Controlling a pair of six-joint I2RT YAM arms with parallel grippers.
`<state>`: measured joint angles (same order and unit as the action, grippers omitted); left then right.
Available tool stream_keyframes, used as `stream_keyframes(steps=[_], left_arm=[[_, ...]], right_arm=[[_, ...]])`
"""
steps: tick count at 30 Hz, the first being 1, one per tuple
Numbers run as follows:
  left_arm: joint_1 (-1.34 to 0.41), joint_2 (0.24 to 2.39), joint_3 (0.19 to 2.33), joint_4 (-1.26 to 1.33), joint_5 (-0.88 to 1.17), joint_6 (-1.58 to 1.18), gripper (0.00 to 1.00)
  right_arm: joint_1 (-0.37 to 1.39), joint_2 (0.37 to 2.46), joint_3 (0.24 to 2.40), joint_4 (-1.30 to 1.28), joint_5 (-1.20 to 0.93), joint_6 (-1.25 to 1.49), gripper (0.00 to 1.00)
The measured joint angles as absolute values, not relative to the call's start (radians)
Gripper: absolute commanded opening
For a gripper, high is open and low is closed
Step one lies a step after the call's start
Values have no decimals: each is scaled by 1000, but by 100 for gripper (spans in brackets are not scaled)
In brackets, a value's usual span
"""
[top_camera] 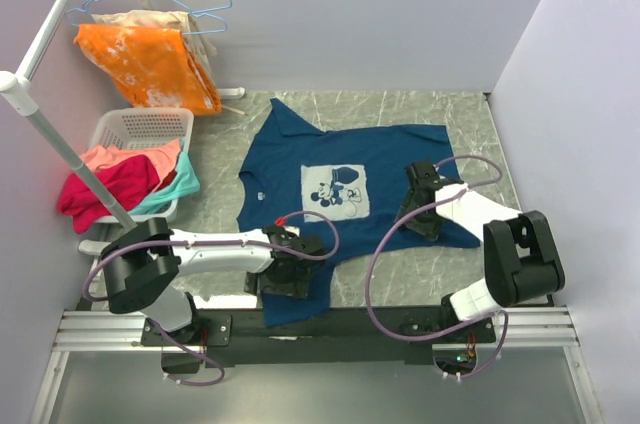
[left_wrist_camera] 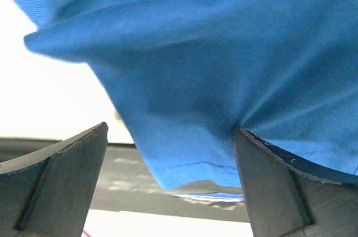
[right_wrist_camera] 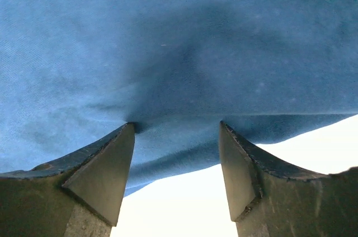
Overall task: Fold and stack the t-shirts
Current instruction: Flatten the tshirt out
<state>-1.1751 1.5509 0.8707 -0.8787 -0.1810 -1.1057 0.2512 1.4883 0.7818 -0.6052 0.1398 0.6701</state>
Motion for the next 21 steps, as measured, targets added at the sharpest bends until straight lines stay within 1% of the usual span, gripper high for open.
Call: stream_keyframes(steps=[7,14,18,21], left_arm=[[-1175,1546,874,-1003,-226,-1145,100],[-1176,1547,946,-1125,-298,-1154,100],[-1155,1536,1066,-1151,-356,-1164,99],[-1080,1519,1155,-1136,-389,-1159,99]], right_arm=[[253,1410,714,-652,126,744,61],[274,1336,693,-738,123,806,62],[291,1296,791,-823,154,814,65],[292,1291,925,-852,195,811,67]])
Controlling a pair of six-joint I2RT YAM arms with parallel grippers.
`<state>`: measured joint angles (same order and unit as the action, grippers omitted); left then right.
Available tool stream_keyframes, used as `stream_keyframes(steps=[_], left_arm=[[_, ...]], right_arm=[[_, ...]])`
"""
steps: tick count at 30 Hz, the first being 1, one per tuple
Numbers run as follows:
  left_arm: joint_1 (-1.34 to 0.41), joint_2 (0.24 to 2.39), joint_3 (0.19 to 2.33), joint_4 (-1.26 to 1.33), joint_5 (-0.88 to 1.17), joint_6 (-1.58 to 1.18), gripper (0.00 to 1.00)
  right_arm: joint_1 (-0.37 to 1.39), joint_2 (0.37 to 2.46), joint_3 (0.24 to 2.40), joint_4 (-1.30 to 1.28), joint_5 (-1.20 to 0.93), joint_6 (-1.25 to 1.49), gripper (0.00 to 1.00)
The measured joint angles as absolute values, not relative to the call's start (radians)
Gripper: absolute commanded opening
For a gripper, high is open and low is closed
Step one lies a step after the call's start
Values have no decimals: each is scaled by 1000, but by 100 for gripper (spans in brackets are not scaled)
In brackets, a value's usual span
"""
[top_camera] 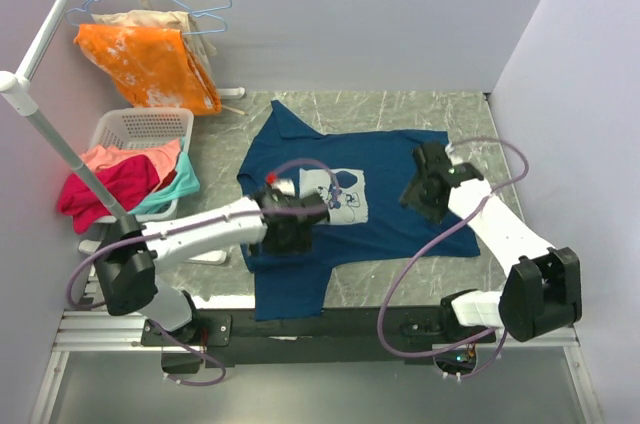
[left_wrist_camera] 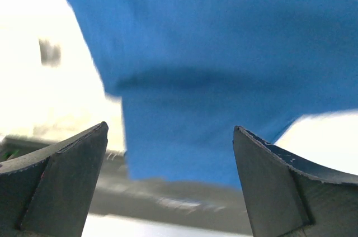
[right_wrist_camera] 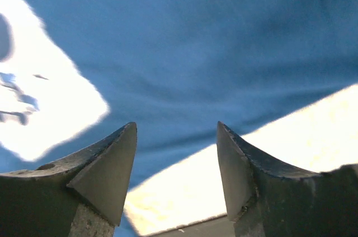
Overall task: Fold and stack the t-shirts
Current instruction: Flatten the tshirt out
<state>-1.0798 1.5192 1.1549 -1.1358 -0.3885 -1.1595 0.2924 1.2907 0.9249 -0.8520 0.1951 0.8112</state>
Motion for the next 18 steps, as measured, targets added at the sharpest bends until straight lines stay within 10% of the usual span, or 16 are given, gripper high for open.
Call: stream_keyframes(steps=[18], left_arm=[[-466,2078,1891,-846,-382,-845,91]], right_arm=[[199,1676,1456,-726,199,721,71]])
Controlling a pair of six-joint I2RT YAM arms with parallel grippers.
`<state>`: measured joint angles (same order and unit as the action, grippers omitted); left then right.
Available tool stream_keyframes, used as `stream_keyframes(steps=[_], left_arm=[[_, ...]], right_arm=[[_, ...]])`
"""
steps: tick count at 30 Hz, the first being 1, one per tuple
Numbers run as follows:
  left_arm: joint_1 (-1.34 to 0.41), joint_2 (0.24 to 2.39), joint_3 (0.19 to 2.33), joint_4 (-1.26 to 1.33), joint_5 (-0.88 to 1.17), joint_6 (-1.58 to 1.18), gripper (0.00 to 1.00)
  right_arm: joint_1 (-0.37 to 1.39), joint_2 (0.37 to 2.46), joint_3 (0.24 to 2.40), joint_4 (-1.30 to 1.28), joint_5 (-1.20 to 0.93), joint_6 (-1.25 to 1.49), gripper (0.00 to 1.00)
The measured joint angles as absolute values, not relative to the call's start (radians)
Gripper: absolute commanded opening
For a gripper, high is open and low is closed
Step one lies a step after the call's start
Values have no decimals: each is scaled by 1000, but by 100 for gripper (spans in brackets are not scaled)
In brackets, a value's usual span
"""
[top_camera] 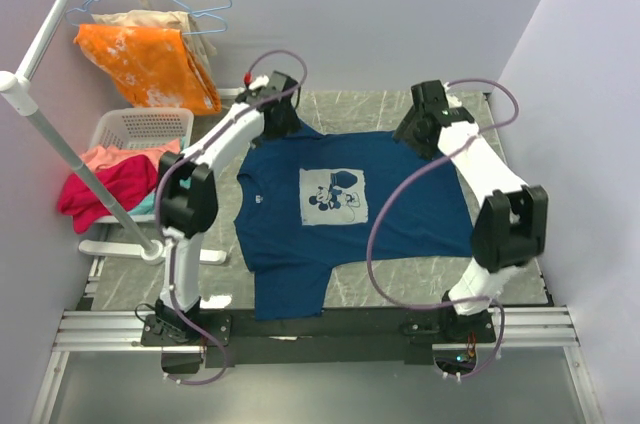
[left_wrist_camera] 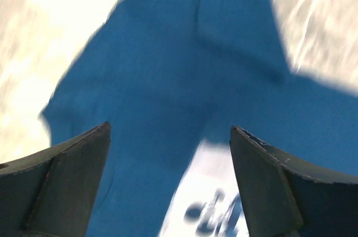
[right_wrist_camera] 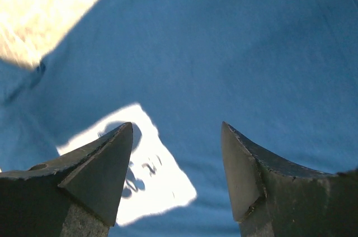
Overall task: Fold and stack the t-shirts
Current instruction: Flatten the tshirt out, then fold the tshirt
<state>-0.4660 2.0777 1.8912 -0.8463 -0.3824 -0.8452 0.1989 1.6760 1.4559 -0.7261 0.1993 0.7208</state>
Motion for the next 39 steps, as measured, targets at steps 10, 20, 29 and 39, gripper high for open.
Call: stream_keyframes(steps=[10,20,29,39], left_arm=[[-348,2368,2196,-723,-333,-779,76],[-318,2488,2267,-488,-337,-687,78],[-310,2616,2357,-305,-342,-611,72],[-270,2668,2370,-254,-339,-604,71]], right_arm=[[186,1839,1567,-695,191,712,69],[190,1898,1575,-678,191,711,68],[207,1940,1607,-676,194,697,68],[207,1979,1663,-701,192,683,67]])
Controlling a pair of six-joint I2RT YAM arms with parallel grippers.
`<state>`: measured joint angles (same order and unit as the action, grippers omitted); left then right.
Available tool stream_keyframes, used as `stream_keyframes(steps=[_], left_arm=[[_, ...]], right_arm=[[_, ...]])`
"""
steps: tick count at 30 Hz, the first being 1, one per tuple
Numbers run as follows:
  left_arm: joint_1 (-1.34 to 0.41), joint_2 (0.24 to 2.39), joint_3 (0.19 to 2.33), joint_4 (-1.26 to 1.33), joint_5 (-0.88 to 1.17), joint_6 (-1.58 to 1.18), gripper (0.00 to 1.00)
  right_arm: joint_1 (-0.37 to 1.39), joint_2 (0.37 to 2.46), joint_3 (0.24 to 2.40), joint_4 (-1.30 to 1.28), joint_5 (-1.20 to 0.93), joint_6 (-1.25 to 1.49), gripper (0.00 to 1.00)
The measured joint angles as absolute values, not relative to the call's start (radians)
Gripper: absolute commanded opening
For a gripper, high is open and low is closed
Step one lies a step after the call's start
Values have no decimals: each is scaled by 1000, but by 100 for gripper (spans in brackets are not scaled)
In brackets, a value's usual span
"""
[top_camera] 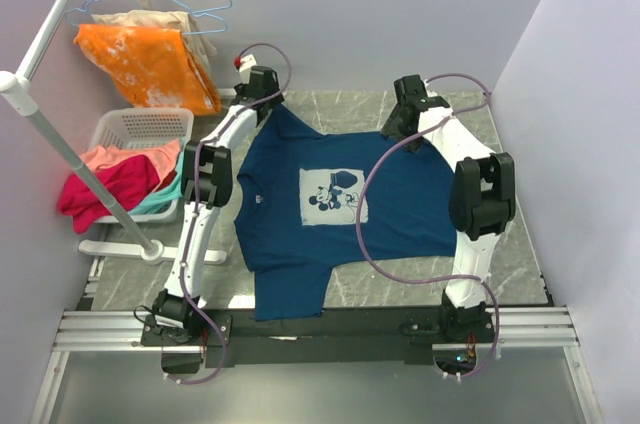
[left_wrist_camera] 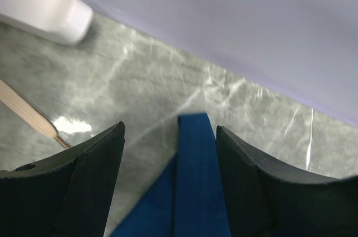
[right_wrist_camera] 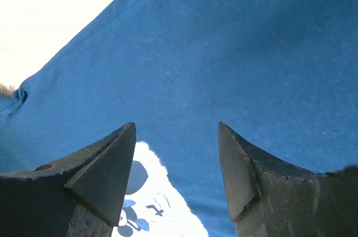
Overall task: Fold and stack the t-shirts
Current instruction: Fold the tshirt
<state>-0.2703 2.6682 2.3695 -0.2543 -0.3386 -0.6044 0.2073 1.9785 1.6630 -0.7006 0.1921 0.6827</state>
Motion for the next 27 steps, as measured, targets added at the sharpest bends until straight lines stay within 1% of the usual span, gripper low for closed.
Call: stream_keyframes(steps=[5,6,14,15,19,20,21,22,27], left_arm=[[-252,2679,2381,-239,-311,-633,69],[-249,2683,2383,-236,-308,-640,67],[-244,2703,2383,-223,-260,-651,66],[-244,2703,2383,-221,-256,-651,64],[-247,2706,2385,-221,-240,-648,59],[-248,2708,2385,-219,-240,-648,57],[-249,2708,2385,-217,-240,-647,51],[-251,2708,2385,-217,-240,-647,49],[-264,2709,2385,-217,-241,-642,47]], right_arm=[[207,1995,1686,-717,189,682,66],[207,1996,1689,-720,189,682,66],[207,1996,1689,-727,189,683,65],[207,1996,1689,-727,188,683,64],[207,1996,1689,-727,188,683,64],[207,1996,1689,-727,188,682,64],[207,1996,1689,-727,188,682,64],[207,1997,1689,-727,188,682,64],[207,1996,1686,-727,188,682,63]])
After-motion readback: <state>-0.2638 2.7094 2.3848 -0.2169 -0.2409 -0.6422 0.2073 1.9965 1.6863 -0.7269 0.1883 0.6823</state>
